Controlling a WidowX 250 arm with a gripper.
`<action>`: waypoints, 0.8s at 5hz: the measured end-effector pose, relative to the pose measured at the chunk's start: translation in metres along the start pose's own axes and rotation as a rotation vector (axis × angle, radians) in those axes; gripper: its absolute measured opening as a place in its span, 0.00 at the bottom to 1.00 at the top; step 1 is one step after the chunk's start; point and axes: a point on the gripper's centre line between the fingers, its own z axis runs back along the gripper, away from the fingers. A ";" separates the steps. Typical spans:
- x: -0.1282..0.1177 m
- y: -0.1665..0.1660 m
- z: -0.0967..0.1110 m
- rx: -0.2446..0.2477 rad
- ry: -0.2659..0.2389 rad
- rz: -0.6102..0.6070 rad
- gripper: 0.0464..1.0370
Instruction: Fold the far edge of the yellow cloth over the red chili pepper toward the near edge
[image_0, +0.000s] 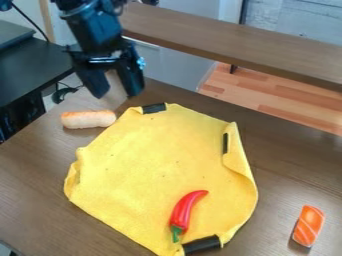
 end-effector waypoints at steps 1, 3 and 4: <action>0.002 0.000 0.000 -0.003 -0.011 -0.006 0.96; 0.032 0.012 -0.042 -0.110 -0.104 -0.149 0.96; 0.044 0.021 -0.056 -0.083 -0.146 -0.185 0.96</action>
